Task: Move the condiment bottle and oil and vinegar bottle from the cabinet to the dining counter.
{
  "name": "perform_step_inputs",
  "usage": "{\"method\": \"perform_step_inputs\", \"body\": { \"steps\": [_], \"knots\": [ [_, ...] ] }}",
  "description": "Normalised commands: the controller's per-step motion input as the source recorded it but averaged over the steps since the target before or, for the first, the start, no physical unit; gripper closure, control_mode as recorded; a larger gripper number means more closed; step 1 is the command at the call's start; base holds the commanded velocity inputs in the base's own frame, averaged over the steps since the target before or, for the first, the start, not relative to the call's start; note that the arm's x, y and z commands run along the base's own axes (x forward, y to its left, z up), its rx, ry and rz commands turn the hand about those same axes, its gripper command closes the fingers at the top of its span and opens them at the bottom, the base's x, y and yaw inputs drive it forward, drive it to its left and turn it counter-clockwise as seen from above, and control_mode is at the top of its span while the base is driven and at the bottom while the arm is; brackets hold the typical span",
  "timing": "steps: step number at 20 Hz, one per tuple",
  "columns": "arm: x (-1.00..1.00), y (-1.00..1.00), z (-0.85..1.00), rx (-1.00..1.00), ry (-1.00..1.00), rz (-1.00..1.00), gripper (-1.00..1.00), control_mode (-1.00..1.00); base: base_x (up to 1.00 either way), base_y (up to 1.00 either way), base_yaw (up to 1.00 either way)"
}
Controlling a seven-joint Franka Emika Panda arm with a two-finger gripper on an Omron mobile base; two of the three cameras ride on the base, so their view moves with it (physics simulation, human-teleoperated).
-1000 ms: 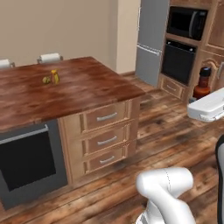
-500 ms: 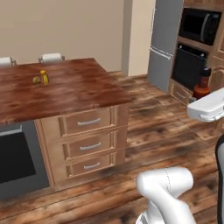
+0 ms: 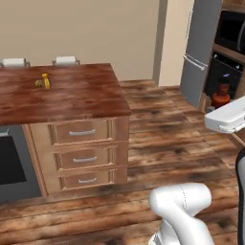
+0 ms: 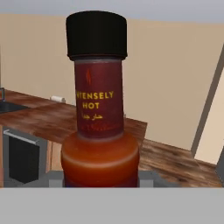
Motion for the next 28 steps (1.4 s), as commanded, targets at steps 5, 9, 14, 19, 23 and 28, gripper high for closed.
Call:
{"method": "perform_step_inputs", "body": {
  "steps": [5,9,14,19,23,28],
  "knots": [
    [0.00,0.00,0.00,0.00,0.00,0.00,1.00,1.00,0.08,-0.84,0.38],
    [0.00,0.00,0.00,0.00,0.00,0.00,1.00,1.00,0.07,-0.83,0.39],
    [0.00,0.00,0.00,0.00,0.00,0.00,1.00,1.00,0.20,-0.80,0.38],
    [0.00,0.00,0.00,0.00,0.00,0.00,1.00,1.00,0.46,-0.68,0.37],
    [0.00,0.00,0.00,0.00,0.00,0.00,1.00,1.00,0.90,-0.33,0.38],
    [0.00,0.00,0.00,0.00,0.00,0.00,1.00,1.00,0.83,-0.30,0.36]
  ]
}}
